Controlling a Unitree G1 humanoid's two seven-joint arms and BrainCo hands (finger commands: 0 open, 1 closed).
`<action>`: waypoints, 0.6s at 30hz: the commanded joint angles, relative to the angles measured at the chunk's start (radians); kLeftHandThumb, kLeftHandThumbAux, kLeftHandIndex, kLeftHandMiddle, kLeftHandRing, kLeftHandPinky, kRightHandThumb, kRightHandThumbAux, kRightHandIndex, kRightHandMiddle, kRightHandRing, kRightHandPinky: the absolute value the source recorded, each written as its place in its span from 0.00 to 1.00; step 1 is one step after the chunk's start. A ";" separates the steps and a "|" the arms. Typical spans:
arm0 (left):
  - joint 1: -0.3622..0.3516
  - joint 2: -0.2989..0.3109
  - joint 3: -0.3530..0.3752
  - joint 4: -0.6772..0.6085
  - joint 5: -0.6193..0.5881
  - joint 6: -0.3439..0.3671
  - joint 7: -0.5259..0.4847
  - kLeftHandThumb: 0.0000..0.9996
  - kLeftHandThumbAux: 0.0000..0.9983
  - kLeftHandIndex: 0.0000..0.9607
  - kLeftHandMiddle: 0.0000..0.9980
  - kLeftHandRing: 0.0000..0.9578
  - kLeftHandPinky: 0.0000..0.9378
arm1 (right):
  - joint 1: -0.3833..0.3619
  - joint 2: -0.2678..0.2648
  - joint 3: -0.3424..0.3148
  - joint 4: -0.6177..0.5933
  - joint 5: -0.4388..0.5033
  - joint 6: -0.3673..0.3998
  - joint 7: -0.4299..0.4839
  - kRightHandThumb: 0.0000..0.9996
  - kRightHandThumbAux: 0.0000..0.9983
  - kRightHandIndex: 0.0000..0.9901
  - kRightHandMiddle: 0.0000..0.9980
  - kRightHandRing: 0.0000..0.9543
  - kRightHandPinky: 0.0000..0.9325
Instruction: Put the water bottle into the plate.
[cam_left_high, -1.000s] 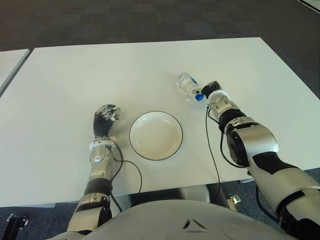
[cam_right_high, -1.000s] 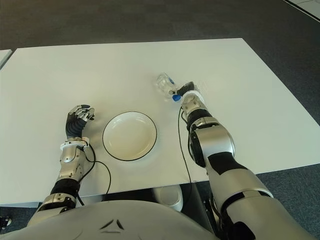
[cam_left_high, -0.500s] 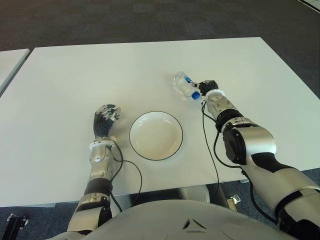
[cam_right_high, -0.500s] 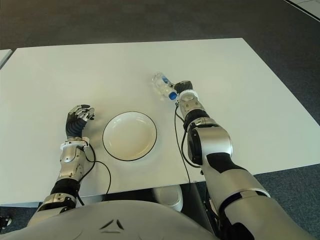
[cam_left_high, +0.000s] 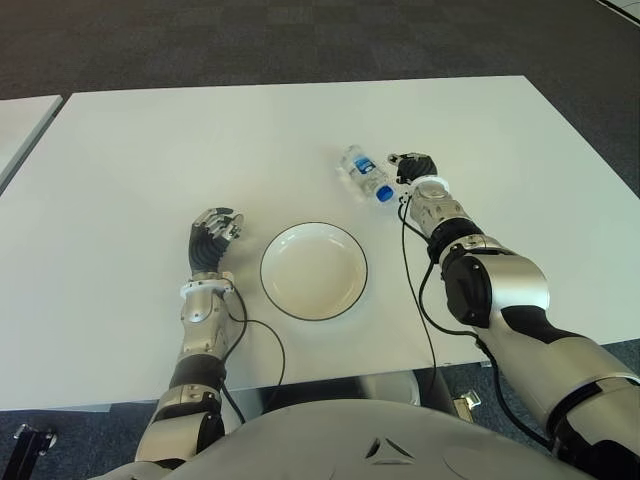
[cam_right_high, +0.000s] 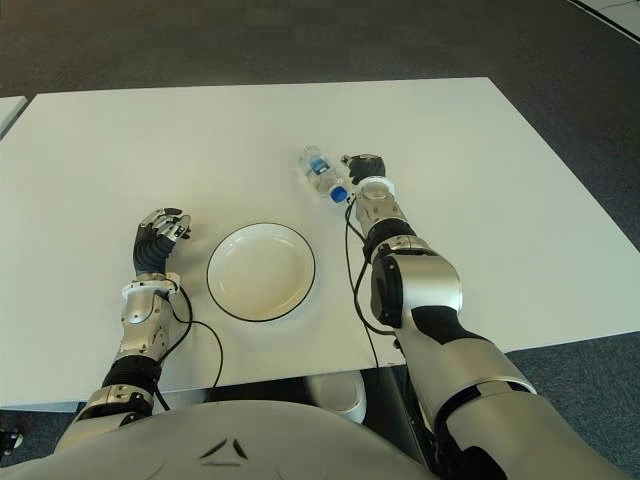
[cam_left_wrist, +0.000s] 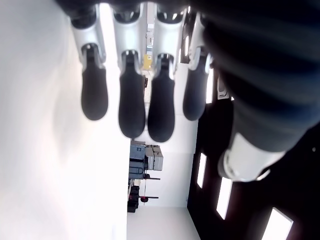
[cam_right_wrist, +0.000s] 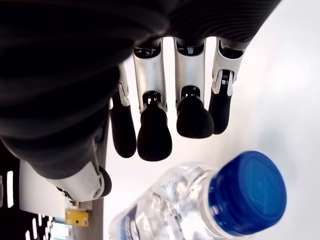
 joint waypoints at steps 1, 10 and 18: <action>0.027 -0.013 0.002 0.043 0.002 0.038 0.014 0.71 0.71 0.45 0.60 0.60 0.60 | -0.013 0.013 0.006 -0.006 0.005 -0.042 0.014 0.70 0.73 0.44 0.77 0.81 0.83; 0.033 -0.014 0.001 0.032 0.003 0.043 0.018 0.71 0.71 0.45 0.60 0.60 0.59 | -0.035 -0.008 0.086 0.008 -0.078 -0.061 0.009 0.69 0.73 0.43 0.64 0.65 0.63; 0.053 -0.019 -0.004 -0.005 0.007 0.061 0.029 0.71 0.71 0.45 0.60 0.59 0.59 | -0.113 -0.002 0.268 0.012 -0.252 0.003 -0.047 0.36 0.63 0.19 0.27 0.29 0.32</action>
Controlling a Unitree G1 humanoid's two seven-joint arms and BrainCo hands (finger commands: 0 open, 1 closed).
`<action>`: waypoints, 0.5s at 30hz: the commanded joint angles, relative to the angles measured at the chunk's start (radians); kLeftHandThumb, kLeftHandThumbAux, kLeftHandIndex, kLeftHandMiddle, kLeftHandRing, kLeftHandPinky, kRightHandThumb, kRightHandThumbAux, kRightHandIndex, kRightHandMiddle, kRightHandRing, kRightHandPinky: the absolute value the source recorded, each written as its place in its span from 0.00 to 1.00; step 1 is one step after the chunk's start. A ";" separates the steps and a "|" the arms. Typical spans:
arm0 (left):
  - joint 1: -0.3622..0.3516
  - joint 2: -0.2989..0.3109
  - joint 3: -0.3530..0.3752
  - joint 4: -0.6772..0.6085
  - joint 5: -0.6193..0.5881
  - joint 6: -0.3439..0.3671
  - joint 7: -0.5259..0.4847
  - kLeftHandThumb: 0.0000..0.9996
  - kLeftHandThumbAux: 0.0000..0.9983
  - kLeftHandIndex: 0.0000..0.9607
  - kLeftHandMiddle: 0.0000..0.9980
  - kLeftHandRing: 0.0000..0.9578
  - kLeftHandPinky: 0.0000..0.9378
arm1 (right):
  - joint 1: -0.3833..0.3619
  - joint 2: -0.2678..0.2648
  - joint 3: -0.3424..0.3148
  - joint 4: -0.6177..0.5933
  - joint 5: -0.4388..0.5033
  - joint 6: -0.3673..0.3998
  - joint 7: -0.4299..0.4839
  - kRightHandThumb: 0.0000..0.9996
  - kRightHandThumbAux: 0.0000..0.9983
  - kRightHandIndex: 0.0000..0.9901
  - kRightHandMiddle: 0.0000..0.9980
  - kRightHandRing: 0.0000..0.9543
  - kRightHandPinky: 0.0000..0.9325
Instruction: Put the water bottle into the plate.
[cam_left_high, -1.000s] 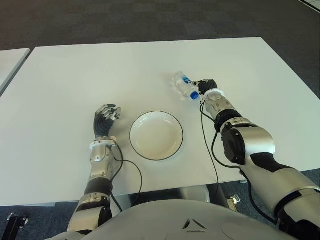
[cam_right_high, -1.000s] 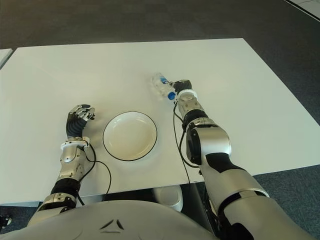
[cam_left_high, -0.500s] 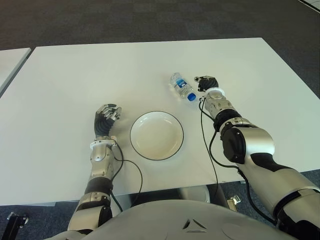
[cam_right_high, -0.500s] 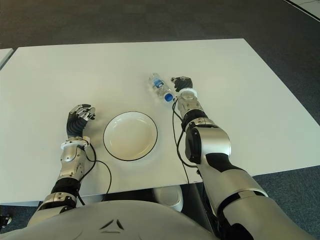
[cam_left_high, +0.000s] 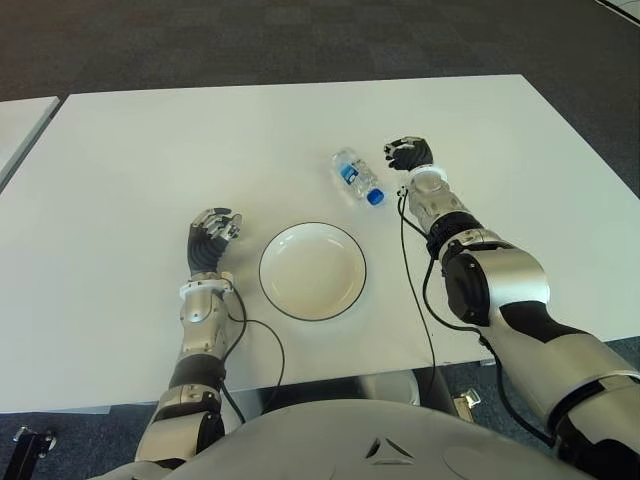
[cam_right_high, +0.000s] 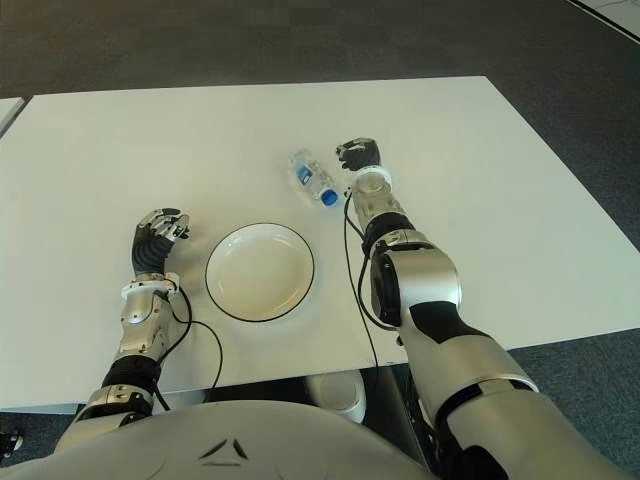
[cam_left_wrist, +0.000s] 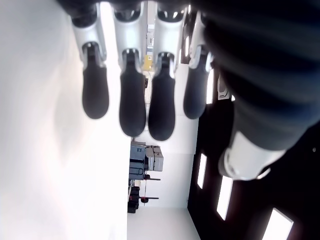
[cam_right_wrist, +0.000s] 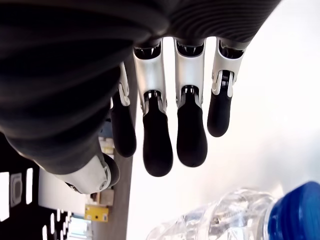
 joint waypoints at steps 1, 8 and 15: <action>0.047 -0.018 -0.004 0.013 0.007 0.055 0.018 0.71 0.71 0.45 0.60 0.59 0.60 | -0.070 0.016 0.084 0.008 -0.079 0.047 -0.030 0.32 0.60 0.13 0.20 0.22 0.25; 0.060 -0.016 -0.009 0.001 0.020 0.053 0.028 0.71 0.71 0.45 0.60 0.59 0.59 | -0.097 0.009 0.177 0.016 -0.160 0.071 -0.004 0.30 0.49 0.01 0.02 0.02 0.03; 0.075 -0.017 -0.008 -0.018 0.033 0.060 0.043 0.71 0.71 0.45 0.60 0.59 0.59 | -0.118 0.008 0.233 0.026 -0.209 0.100 0.034 0.34 0.38 0.00 0.00 0.00 0.00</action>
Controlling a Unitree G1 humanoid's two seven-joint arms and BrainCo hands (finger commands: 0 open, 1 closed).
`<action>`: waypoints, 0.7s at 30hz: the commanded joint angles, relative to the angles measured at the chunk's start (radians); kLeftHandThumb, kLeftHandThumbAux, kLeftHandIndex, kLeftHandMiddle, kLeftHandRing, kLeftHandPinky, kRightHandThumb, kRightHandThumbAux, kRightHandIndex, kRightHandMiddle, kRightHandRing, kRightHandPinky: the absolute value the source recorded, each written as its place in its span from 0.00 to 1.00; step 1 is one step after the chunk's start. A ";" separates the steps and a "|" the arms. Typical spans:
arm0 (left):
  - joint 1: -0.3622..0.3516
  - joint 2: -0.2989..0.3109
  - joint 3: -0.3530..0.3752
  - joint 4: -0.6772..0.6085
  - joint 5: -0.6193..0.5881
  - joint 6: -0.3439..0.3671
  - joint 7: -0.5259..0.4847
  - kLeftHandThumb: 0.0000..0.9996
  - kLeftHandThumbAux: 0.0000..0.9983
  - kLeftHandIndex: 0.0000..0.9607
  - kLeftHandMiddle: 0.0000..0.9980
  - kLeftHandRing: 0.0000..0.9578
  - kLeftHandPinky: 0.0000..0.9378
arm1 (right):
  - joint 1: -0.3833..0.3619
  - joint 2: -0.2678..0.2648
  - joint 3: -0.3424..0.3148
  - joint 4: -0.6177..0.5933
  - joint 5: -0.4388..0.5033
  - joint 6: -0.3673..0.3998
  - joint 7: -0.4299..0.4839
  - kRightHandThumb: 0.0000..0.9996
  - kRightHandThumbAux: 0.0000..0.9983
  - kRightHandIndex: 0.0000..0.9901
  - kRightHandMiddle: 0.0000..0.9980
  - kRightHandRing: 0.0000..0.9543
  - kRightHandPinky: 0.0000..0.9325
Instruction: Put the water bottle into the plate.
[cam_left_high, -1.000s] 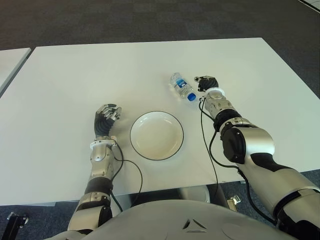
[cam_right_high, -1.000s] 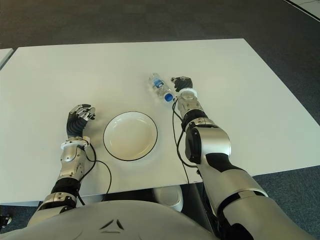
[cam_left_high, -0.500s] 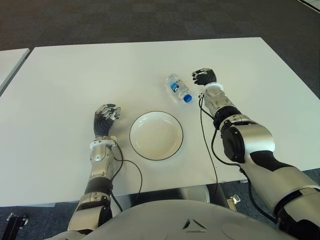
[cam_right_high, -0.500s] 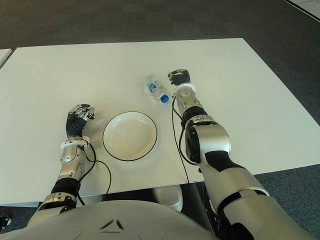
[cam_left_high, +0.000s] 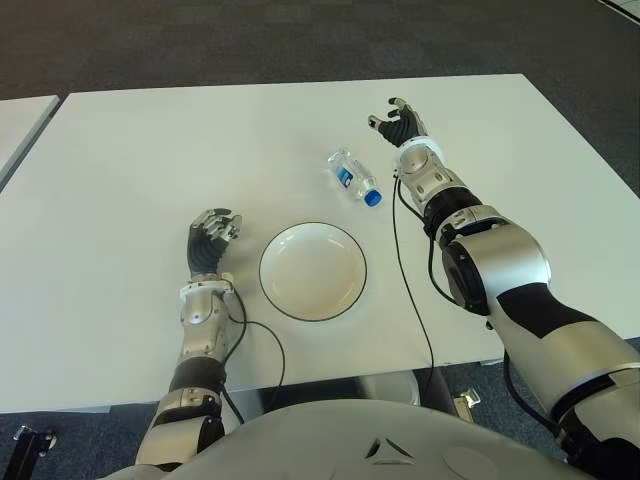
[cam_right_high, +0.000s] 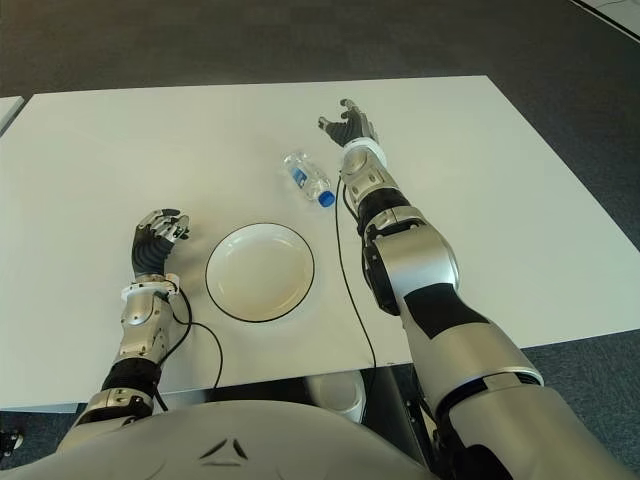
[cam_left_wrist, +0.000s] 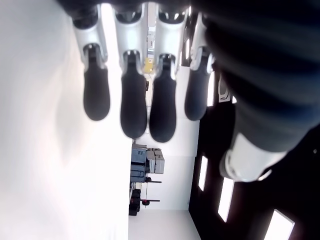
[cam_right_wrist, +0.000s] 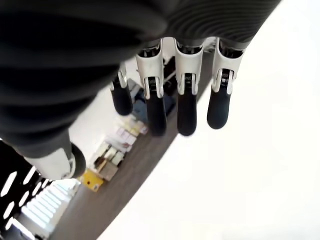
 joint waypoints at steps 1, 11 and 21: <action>0.050 -0.013 -0.003 0.019 0.016 0.053 0.027 0.71 0.71 0.45 0.60 0.59 0.59 | -0.009 0.003 0.048 0.021 -0.041 0.035 0.032 0.35 0.38 0.00 0.00 0.00 0.00; 0.068 -0.017 -0.004 -0.005 0.009 0.074 0.033 0.71 0.71 0.45 0.60 0.59 0.59 | -0.054 0.043 0.100 0.020 -0.079 0.072 0.042 0.41 0.29 0.00 0.00 0.00 0.00; 0.075 -0.016 -0.004 -0.006 0.010 0.056 0.028 0.71 0.71 0.45 0.60 0.60 0.59 | -0.074 0.084 0.119 0.023 -0.080 0.095 0.045 0.48 0.28 0.00 0.00 0.00 0.00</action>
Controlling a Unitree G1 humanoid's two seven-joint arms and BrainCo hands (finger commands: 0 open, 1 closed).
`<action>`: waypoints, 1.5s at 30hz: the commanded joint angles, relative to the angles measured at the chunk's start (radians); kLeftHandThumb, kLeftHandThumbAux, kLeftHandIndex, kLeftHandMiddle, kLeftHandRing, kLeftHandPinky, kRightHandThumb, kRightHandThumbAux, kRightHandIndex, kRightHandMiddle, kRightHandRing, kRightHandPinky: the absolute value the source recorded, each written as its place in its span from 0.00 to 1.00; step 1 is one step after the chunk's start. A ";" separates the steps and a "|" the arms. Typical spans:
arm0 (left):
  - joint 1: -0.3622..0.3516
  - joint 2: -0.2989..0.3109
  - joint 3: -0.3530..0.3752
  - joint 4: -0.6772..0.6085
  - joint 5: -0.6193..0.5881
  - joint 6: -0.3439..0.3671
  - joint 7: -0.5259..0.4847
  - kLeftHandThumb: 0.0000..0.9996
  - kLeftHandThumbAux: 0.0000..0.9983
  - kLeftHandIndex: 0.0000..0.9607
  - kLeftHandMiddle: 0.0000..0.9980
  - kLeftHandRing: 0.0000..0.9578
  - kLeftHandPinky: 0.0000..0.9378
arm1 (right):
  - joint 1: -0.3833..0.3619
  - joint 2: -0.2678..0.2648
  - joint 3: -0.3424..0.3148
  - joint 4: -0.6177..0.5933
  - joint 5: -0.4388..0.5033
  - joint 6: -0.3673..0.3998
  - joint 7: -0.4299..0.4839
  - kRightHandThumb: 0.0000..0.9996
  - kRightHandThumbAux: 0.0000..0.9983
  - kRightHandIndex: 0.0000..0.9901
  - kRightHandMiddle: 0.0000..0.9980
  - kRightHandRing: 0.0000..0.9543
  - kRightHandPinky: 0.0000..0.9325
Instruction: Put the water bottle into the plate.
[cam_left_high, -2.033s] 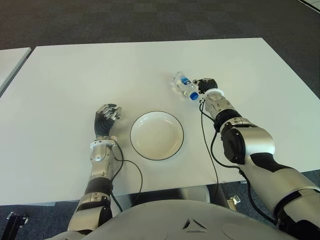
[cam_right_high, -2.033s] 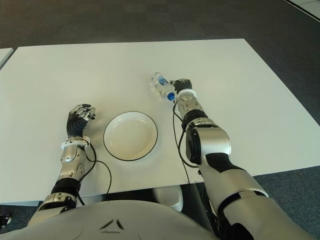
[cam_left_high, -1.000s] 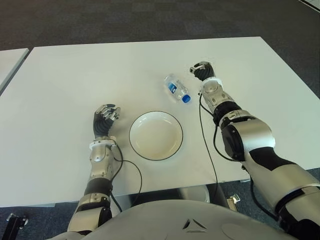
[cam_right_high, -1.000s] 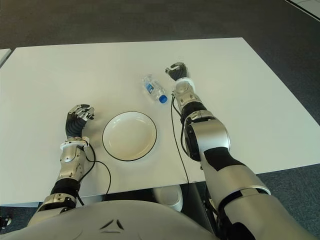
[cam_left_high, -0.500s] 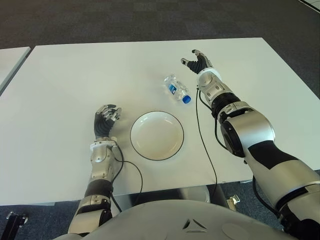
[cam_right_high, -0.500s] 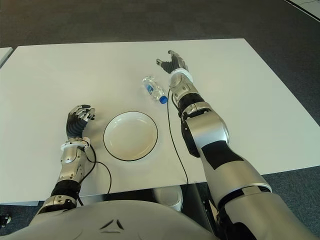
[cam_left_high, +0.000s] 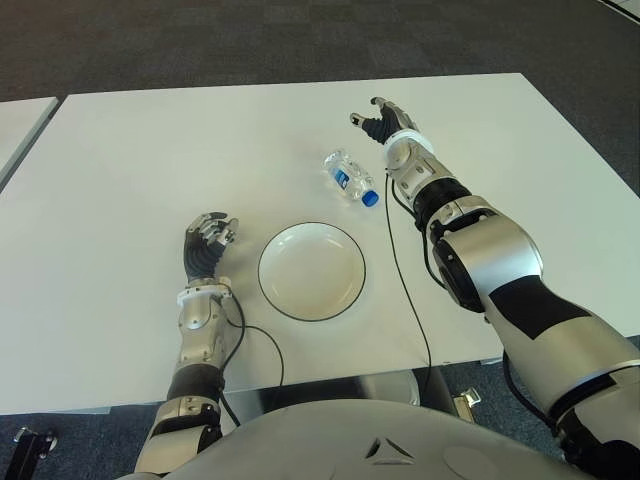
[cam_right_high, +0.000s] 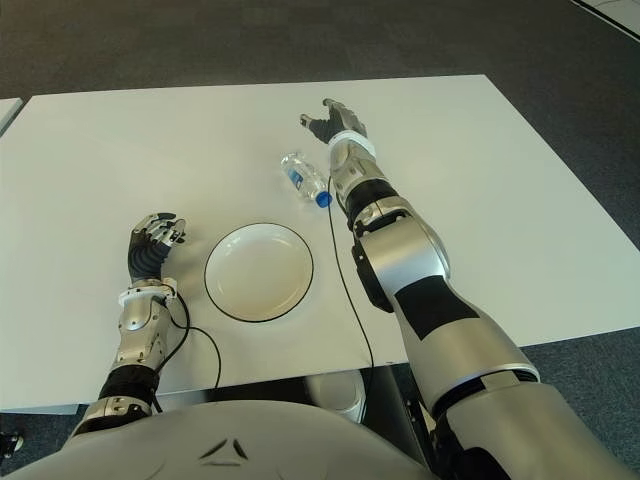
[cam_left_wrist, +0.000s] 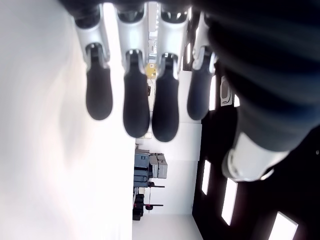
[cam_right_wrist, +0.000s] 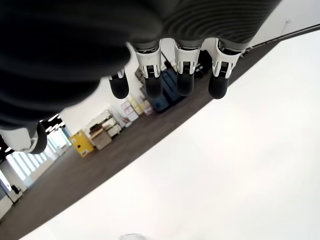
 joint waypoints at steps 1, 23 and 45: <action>0.042 -0.014 -0.004 0.032 0.007 0.034 0.006 0.71 0.71 0.45 0.60 0.60 0.59 | -0.011 0.028 0.013 0.009 -0.010 0.024 0.012 0.49 0.28 0.00 0.00 0.00 0.00; 0.123 -0.029 -0.004 -0.068 0.036 0.035 0.053 0.71 0.71 0.45 0.61 0.60 0.60 | 0.078 0.067 0.099 0.028 -0.065 0.095 0.111 0.56 0.22 0.00 0.00 0.00 0.00; 0.162 -0.024 0.005 -0.123 0.052 0.045 0.073 0.71 0.71 0.45 0.64 0.65 0.65 | 0.104 0.116 0.278 0.036 -0.215 0.101 0.195 0.55 0.21 0.00 0.00 0.00 0.00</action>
